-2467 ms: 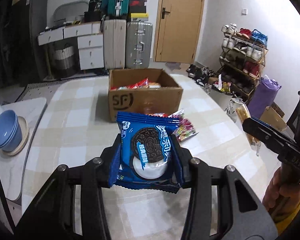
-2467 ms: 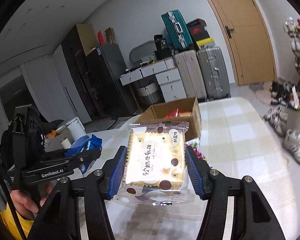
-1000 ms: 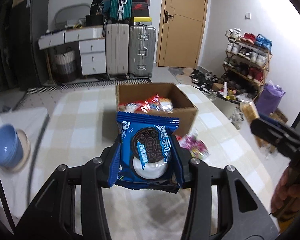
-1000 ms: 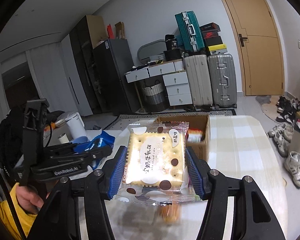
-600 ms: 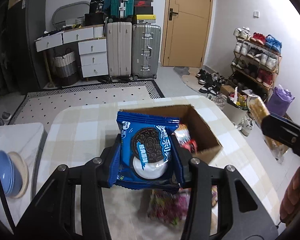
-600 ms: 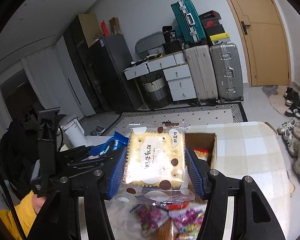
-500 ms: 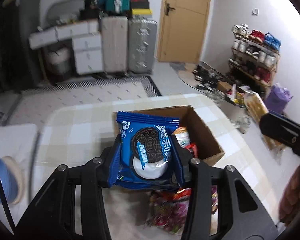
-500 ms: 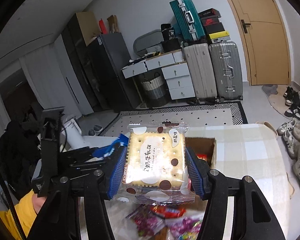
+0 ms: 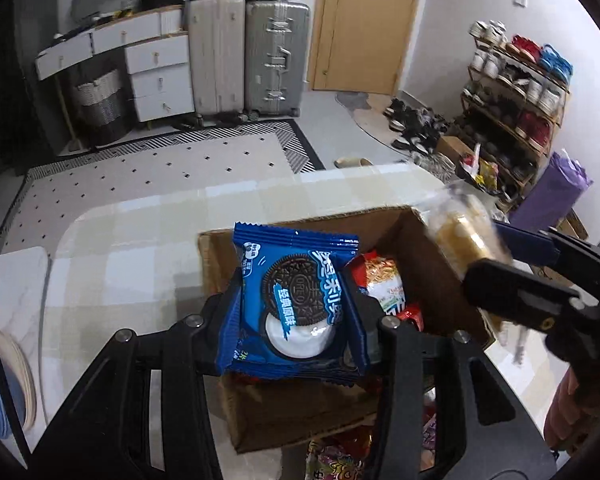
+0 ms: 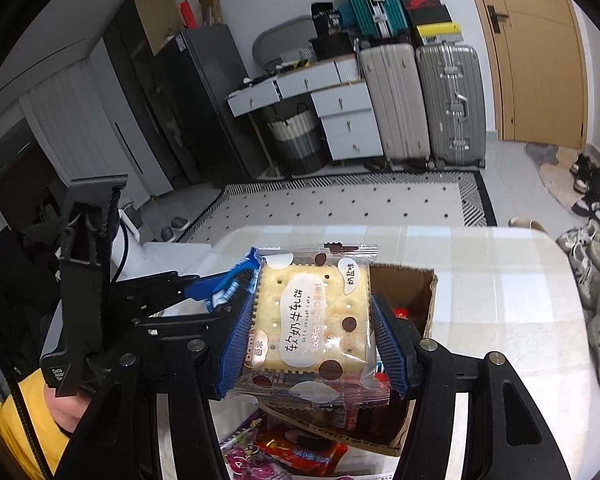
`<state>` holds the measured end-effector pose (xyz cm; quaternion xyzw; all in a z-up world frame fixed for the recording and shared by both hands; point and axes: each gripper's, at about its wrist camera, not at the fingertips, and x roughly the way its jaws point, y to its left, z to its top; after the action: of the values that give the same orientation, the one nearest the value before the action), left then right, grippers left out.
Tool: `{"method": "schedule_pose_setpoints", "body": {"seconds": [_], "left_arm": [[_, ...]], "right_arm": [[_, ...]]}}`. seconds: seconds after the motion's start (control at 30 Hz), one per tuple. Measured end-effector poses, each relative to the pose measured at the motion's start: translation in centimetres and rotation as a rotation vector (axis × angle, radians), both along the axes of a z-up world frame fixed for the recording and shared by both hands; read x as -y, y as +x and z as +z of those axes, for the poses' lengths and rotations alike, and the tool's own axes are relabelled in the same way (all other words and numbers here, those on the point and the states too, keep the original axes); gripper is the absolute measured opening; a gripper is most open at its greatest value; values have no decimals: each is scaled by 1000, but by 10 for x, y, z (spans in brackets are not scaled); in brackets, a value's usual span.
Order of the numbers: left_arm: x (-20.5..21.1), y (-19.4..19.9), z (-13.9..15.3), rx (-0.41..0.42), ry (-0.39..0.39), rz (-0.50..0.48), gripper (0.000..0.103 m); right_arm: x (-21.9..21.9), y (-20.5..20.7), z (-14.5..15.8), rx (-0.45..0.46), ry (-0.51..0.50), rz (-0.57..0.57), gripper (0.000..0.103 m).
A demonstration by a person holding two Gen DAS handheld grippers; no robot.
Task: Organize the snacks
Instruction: 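Lift and carry the cracker pack and Oreo pack over the cardboard box, then open both grippers to drop the two packs into the box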
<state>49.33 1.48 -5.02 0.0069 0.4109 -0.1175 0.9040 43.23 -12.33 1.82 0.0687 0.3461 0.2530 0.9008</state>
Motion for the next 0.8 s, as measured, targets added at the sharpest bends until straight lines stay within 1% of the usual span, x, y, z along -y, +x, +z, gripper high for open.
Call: {"method": "schedule_pose_setpoints", "body": {"seconds": [0.03,0.13,0.37,0.5,0.57,0.73,0.8], "left_arm": [[7,1,-7,-13,1,-21,41],[16,12,-19,-19,35,-20,41],[24,19,-30,-19,35,-10,41],[24,14,-31,-7,38,-4,41],[21,2,-31,-1,42,-11,41],[15,-12,-30,6,52,-6,41],[13,-16,-30,2,45,-9,42]], "right_arm": [[0,4,-3,-8,-5,-3,59],[1,10,-10,-21,-12,-4,59],[2,14,-24,-31,-23,-6,59],[0,15,-30,-41,-26,-6,59],[-1,17,-33,-48,-33,-3,59],[-9,12,-37,-51,-59,1,59],[-9,12,-38,-52,-59,-8,59]]}}
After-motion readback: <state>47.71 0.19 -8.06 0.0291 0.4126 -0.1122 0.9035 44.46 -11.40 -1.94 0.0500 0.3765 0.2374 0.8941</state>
